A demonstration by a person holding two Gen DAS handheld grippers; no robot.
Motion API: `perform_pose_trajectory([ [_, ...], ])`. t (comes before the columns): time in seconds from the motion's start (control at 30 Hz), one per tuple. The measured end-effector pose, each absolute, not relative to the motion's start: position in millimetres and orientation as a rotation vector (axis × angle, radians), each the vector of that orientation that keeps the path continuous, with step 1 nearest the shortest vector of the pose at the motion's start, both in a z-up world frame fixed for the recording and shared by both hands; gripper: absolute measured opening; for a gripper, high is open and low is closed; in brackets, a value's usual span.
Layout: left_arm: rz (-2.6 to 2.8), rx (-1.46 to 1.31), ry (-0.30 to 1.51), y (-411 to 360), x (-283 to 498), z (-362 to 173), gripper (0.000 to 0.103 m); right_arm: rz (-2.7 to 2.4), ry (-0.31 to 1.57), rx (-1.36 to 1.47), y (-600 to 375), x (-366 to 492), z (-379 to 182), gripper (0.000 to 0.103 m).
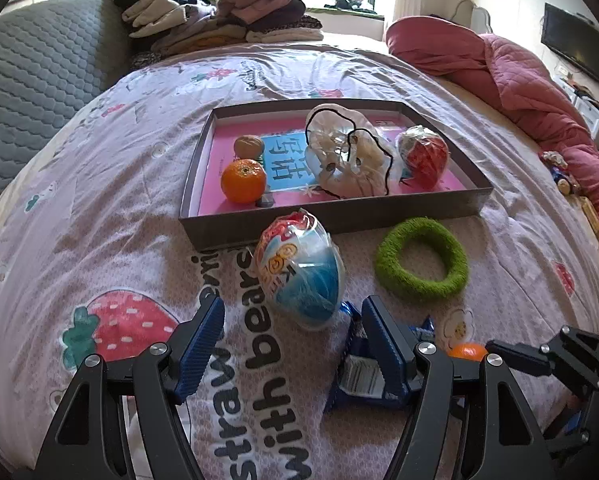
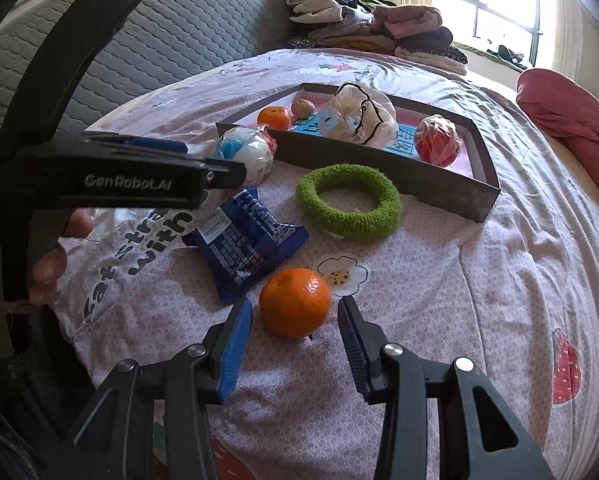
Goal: Organize objects
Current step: 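Close the left tool on the toy egg while the right tool grasps the mandarin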
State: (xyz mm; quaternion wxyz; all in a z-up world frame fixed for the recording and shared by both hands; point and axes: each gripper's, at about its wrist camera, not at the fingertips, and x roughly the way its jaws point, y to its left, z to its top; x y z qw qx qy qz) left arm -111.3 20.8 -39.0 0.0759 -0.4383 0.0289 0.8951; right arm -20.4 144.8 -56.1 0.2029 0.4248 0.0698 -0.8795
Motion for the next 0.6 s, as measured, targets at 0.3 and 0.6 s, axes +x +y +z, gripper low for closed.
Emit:
perform_pose_trajectory([
  [0.3, 2.691, -1.35, 0.064, 19, -130, -46, 0.073, -2.462, 0.216, 1.197, 142, -24, -60, 0.044],
  [0.6, 2.709, -1.384, 0.064, 20, -144, -54, 0.073, -2.488, 0.257, 1.179, 138, -27, -64, 0.044],
])
